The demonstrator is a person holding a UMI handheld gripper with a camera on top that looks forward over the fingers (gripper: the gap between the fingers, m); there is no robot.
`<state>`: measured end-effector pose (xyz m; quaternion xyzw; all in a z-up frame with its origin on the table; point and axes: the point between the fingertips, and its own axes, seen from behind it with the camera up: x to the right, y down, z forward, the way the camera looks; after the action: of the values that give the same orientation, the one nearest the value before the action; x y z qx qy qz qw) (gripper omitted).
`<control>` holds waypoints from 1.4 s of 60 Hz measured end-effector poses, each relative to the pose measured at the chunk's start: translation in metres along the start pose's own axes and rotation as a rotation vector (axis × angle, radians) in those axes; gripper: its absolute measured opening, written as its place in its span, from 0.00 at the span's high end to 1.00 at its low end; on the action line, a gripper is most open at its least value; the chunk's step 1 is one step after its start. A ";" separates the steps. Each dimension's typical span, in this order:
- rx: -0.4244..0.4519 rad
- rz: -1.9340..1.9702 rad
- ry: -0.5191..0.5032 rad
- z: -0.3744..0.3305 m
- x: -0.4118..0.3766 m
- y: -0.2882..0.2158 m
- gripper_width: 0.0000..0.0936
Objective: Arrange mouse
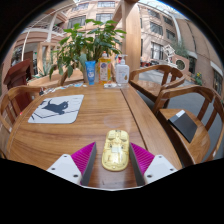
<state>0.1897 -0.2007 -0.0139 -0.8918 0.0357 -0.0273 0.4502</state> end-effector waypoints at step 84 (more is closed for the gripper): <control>-0.025 -0.088 -0.202 0.133 -0.259 -0.107 0.50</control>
<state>-0.0537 -0.0078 -0.0105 -0.8962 -0.0488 0.0434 0.4388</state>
